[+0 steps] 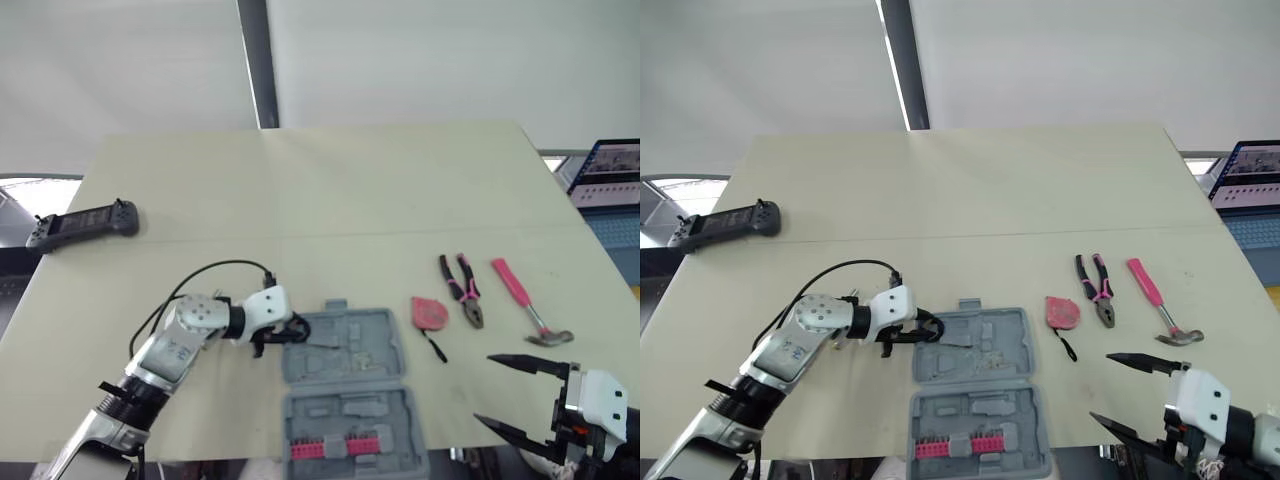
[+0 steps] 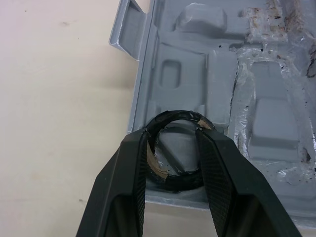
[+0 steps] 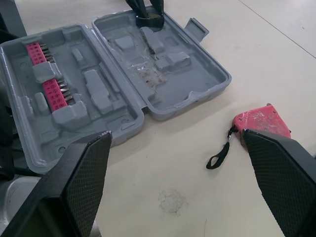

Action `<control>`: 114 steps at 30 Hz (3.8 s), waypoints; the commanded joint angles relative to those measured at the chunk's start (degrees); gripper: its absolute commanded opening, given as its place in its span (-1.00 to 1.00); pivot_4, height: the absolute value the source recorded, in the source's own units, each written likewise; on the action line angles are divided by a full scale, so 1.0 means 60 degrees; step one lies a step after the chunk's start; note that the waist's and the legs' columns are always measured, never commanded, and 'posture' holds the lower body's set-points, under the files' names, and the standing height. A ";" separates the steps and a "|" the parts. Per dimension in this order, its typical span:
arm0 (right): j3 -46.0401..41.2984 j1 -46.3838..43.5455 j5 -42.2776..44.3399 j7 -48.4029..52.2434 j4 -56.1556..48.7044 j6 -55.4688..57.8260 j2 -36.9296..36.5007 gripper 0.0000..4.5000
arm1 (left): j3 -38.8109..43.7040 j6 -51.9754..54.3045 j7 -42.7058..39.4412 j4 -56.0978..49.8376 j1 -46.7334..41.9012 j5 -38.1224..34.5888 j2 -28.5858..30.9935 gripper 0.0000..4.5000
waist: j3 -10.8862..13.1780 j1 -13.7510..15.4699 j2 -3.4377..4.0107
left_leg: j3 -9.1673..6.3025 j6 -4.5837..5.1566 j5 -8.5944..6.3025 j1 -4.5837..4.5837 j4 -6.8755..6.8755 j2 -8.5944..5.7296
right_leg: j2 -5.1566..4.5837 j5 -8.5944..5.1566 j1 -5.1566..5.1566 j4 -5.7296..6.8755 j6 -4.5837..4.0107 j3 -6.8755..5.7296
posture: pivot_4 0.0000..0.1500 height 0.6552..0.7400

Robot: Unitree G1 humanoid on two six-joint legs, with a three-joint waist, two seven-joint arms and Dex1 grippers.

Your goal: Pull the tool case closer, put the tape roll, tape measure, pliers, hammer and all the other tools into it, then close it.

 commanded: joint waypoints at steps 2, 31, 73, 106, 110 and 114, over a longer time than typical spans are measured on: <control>-0.0301 0.0029 0.0051 -0.0164 -0.0236 -0.0006 -0.0011 1.00 | -0.0427 0.0449 0.0016 0.0304 0.0223 0.0674 0.0242 -0.25 | -0.0003 0.0000 0.0003 | 0.0000 0.0000 0.0000 0.0001 0.0000 0.0000 | 0.0000 0.0000 0.0000 -0.0001 0.0000 0.0000 | 1.00 1.00; -0.0145 0.0012 -0.0053 -0.0354 -0.0282 -0.0034 -0.0008 1.00 | -0.0830 0.0854 0.0048 0.0790 -0.0014 0.1061 0.0022 -0.25 | -0.0071 -0.0008 0.0049 | 0.0013 0.0001 0.0000 0.0165 -0.0099 0.0005 | 0.0001 -0.0003 0.0180 -0.0127 0.0004 0.0009 | 1.00 1.00; -0.0072 0.0031 -0.0133 -0.0485 -0.0331 -0.0072 0.0100 1.00 | 0.0841 -0.0358 0.0292 0.0791 0.0399 -0.0460 -0.0942 -0.25 | -0.0003 0.0002 -0.0029 | 0.0006 -0.0013 0.0008 0.0123 -0.0094 0.0011 | 0.0003 0.0001 0.0132 -0.0144 0.0011 -0.0003 | 1.00 1.00; -0.0088 -0.0151 -0.0107 -0.0422 -0.0348 0.0130 -0.0033 1.00 | 0.0577 -0.1165 0.0940 0.1324 0.1058 0.0051 -0.1327 -0.25 | -0.0010 0.0022 -0.0018 | 0.0006 -0.0013 0.0008 0.0134 -0.0100 0.0010 | 0.0001 0.0006 0.0151 -0.0160 0.0022 -0.0001 | 1.00 1.00; -0.0052 -0.0227 -0.0117 -0.0405 -0.0315 0.0137 -0.0031 1.00 | 0.1454 -0.0760 0.0951 0.0726 0.0881 -0.1042 -0.1652 -0.25 | -0.0005 0.0015 -0.0019 | 0.0006 -0.0013 0.0008 0.0130 -0.0100 0.0011 | 0.0001 0.0007 0.0147 -0.0161 0.0023 -0.0002 | 1.00 1.00; 0.0008 -0.0286 -0.0138 -0.0415 -0.0282 0.0117 -0.0004 1.00 | 0.2967 0.1121 0.0932 -0.1016 0.0384 -0.3115 -0.1634 -0.25 | 0.0041 0.0008 -0.0043 | -0.0002 -0.0018 0.0011 0.0112 -0.0096 0.0014 | 0.0002 0.0008 0.0130 -0.0156 0.0026 -0.0007 | 1.00 1.00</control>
